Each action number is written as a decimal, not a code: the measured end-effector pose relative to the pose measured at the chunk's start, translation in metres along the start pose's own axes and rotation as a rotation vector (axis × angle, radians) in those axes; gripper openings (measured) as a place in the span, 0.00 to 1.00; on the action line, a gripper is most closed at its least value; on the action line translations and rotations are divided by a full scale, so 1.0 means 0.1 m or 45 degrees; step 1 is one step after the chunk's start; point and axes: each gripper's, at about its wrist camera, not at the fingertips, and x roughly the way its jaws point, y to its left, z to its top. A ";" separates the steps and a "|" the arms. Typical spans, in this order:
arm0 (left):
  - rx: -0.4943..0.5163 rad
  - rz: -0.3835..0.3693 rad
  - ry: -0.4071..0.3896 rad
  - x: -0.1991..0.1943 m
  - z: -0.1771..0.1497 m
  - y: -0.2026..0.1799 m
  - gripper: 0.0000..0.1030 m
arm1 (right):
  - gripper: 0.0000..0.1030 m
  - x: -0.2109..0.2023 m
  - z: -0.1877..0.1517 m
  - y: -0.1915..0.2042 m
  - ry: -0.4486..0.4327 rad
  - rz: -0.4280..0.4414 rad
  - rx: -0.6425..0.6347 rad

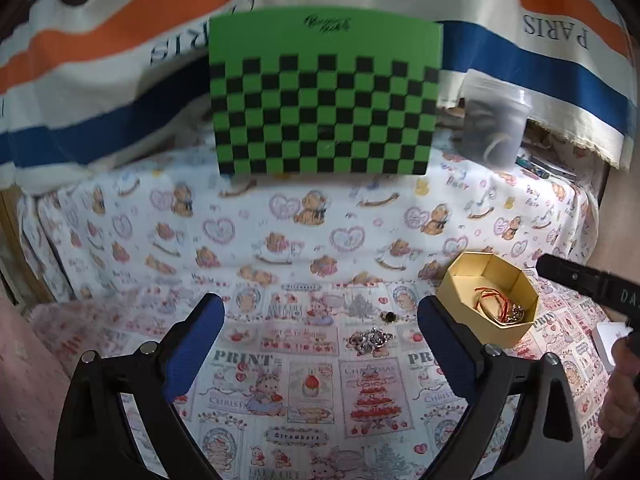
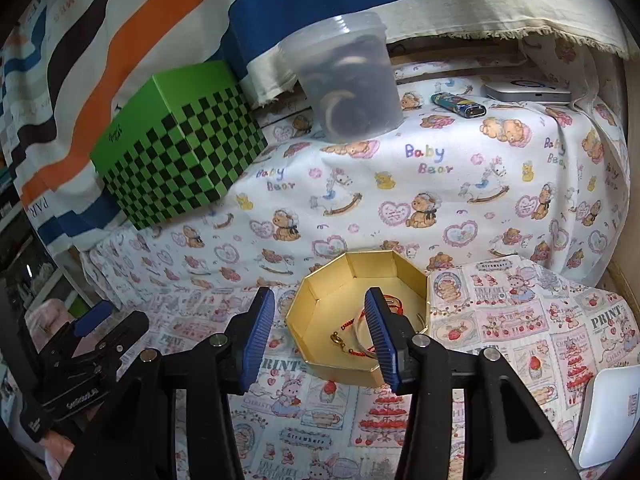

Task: Organize jewelry
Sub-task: 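Open both tools over the gold box to drop chain and bangle, then lower the left tool onto the silver chain pieces and close it, then lift the silver chain piece off the table with the left tool, then grasp the silver ring with the right tool while the left tool holds the chain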

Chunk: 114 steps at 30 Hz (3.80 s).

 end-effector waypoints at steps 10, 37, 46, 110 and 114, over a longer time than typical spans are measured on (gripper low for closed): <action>-0.012 0.096 0.071 0.24 -0.07 0.14 0.94 | 0.54 0.12 -0.08 0.08 0.040 -0.067 -0.056; -0.020 -0.214 0.494 1.01 -0.19 -0.26 0.26 | 0.58 0.10 -0.09 0.10 0.040 -0.088 -0.063; 0.005 -0.207 0.481 1.02 -0.23 -0.27 0.11 | 0.58 0.12 -0.08 0.07 0.055 -0.085 -0.047; -0.222 -0.028 0.182 0.30 0.12 0.55 0.11 | 0.23 1.28 -0.35 1.10 0.423 -0.034 -0.320; -0.214 -0.030 0.173 0.27 0.13 0.53 0.11 | 0.23 0.98 -0.36 1.10 0.378 -0.006 -0.362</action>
